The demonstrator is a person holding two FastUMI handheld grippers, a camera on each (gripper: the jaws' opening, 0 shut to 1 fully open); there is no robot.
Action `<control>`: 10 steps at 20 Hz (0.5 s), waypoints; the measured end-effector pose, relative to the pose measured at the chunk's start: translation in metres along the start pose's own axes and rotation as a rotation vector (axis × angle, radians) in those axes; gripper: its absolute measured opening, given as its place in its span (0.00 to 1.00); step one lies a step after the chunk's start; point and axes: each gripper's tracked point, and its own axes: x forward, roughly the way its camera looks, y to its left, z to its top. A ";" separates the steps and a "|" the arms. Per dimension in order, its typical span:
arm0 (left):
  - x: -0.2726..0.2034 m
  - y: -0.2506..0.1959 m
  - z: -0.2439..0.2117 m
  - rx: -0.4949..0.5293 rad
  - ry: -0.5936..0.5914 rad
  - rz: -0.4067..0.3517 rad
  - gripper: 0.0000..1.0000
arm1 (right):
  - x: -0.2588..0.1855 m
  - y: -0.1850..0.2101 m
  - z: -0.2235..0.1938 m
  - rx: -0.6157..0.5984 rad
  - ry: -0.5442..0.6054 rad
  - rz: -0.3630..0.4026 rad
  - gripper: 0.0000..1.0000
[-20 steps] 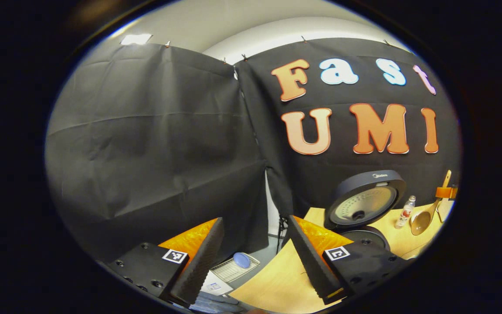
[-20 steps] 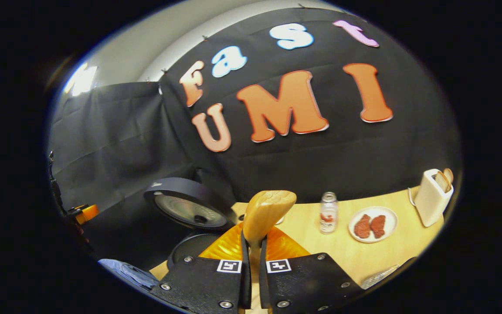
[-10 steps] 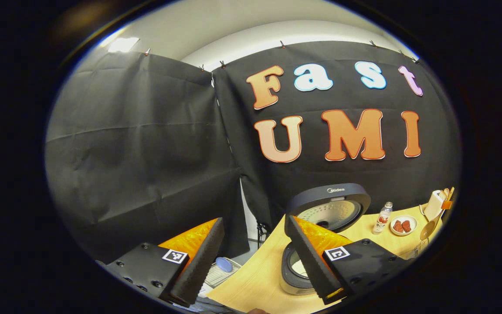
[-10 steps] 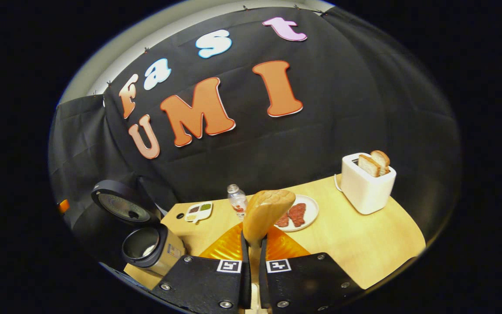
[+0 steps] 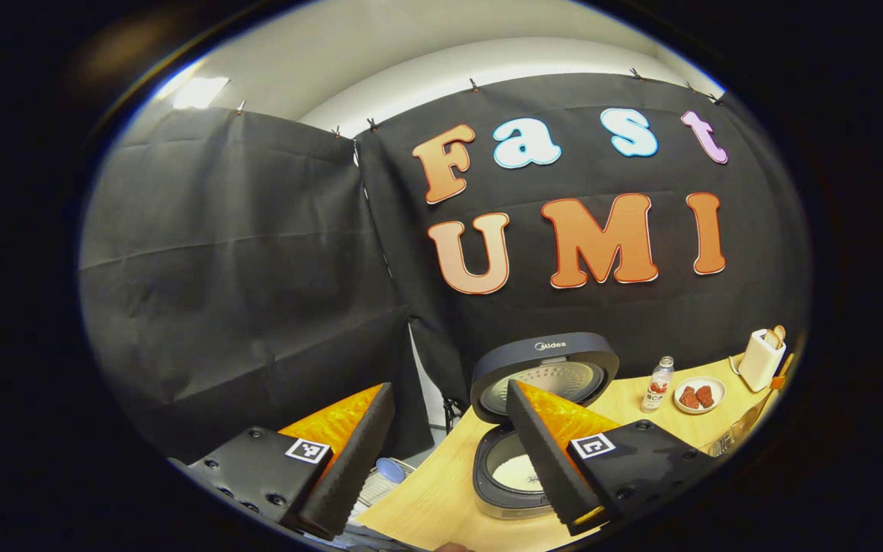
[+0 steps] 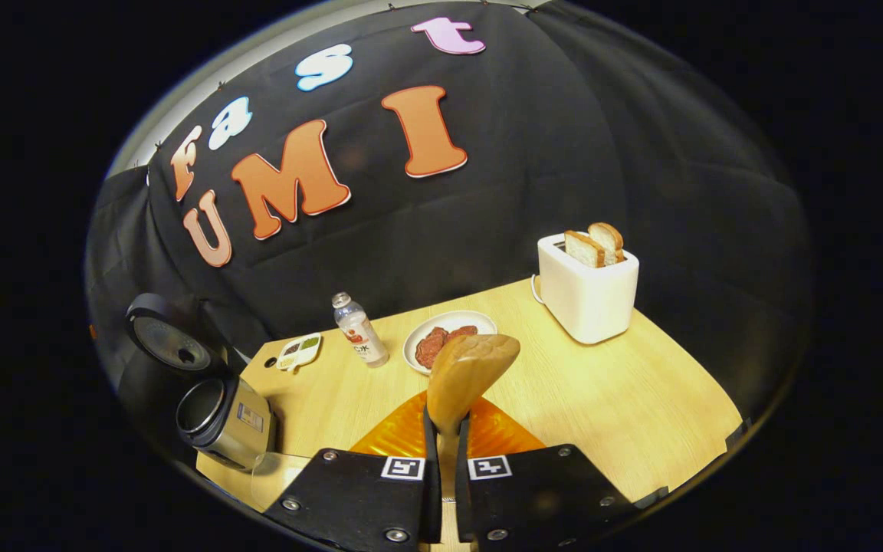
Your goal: Close the left gripper, press the button to open the rice cooker; take a wooden spoon from the chopstick holder with the right hand, scoop a spoonful of rice and pour it into the rice cooker, then put the wooden spoon back into the chopstick holder.
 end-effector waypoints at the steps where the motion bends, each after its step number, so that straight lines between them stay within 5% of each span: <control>1: -0.001 -0.003 0.001 0.004 -0.001 -0.002 0.93 | 0.004 -0.004 -0.011 0.003 0.024 -0.006 0.07; 3: -0.004 -0.008 0.004 0.011 -0.004 -0.007 1.00 | 0.011 -0.013 -0.017 0.011 0.028 -0.017 0.07; 10: -0.004 -0.024 0.003 0.008 0.004 -0.038 0.98 | 0.030 -0.023 -0.045 0.040 0.091 -0.057 0.08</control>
